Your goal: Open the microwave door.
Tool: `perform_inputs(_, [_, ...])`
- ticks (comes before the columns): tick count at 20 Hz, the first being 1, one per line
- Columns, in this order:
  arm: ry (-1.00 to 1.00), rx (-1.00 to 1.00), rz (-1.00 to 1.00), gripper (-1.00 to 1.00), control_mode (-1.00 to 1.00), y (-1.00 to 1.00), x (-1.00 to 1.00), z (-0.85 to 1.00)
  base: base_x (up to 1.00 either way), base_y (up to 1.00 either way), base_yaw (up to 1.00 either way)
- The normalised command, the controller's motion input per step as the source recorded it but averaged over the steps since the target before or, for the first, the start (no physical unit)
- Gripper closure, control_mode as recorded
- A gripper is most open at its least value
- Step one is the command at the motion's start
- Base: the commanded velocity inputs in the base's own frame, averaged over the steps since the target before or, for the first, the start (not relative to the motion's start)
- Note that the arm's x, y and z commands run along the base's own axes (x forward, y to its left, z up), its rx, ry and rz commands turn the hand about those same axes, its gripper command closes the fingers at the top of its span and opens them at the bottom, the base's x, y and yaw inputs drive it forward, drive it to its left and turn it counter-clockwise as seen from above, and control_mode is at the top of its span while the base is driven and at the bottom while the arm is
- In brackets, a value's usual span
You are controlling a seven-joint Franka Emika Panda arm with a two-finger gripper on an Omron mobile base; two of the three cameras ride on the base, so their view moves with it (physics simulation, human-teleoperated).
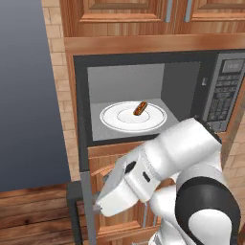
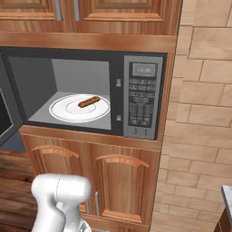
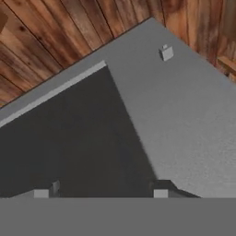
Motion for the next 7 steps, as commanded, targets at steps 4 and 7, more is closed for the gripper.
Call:
perform_inputs(4, [-0.47, 0.18, 0.03, -1.0, -1.0, 0.62, 0.0, -0.28, 0.0, 0.0, 0.0])
perform_inputs(7, [-0.36, 0.22, 0.1, -1.0, -1.0, 0.41, 0.09, -0.35, 0.0, 0.0, 0.0])
